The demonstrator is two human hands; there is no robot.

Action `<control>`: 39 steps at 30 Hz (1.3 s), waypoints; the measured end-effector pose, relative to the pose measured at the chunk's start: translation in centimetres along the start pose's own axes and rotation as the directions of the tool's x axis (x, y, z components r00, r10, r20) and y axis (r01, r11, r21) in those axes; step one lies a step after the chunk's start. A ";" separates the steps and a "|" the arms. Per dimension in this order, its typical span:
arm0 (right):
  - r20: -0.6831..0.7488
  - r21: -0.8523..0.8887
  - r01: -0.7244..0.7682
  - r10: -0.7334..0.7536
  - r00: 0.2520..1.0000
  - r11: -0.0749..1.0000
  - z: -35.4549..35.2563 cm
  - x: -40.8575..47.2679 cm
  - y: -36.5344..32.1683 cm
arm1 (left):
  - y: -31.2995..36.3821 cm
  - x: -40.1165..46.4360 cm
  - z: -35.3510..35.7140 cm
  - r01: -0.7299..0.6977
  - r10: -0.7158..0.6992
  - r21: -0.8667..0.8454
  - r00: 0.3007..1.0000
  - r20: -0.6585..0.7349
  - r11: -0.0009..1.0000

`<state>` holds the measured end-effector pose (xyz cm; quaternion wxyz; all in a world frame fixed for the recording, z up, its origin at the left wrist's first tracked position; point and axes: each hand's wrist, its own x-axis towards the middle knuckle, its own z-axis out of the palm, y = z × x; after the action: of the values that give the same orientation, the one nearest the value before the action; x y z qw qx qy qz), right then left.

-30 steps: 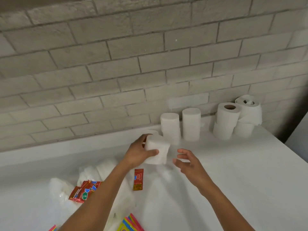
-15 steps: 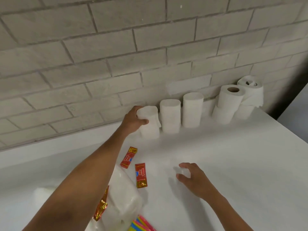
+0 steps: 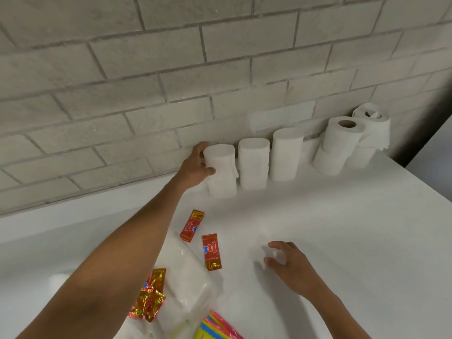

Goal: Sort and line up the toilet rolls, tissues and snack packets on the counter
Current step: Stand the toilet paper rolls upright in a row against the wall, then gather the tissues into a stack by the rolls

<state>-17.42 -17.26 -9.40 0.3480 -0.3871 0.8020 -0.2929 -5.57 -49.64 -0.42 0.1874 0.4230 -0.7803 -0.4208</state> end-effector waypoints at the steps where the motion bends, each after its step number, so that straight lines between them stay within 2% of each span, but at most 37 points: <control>1: 0.003 -0.002 0.001 -0.001 1.000 1.000 0.1 -0.2 0.1 | 0.0 -0.4 -0.1 0.004 -0.004 -0.010 1.000 -0.010 1.000; 8: 0.029 -0.034 0.040 -0.039 0.999 0.999 0.6 -0.9 0.5 | 0.6 -6.0 -2.6 0.036 -0.023 0.108 0.992 -0.120 0.994; 13: 0.072 -0.045 0.125 -0.122 0.990 0.991 1.1 -1.3 -0.1 | 1.0 -12.4 -5.2 0.067 -0.044 0.114 0.979 -0.197 0.991; 20: 0.171 0.031 0.207 -0.209 0.963 0.978 2.2 -2.1 -2.5 | 0.7 -20.7 -5.8 0.175 -0.104 0.194 0.938 -0.329 0.965; 28: 0.254 0.088 0.278 -0.291 0.922 0.957 4.5 -3.1 -6.0 | -2.0 -26.4 -4.2 0.257 -0.158 0.276 0.929 -0.335 0.926; 35: 0.297 0.130 0.286 -0.312 0.902 0.949 6.8 -4.0 -8.2 | -4.3 -27.8 -3.1 0.241 -0.138 0.426 0.956 -0.260 0.872; 39: 0.263 0.129 0.283 -0.308 0.914 0.950 8.4 -4.3 -9.7 | -6.1 -28.2 -2.8 0.186 -0.095 0.511 0.976 -0.199 0.839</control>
<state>-4.84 -20.49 -5.71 0.4264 -0.5255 0.6633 -0.3196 15.42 -29.72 -2.02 0.0970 0.5476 -0.8142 -0.1669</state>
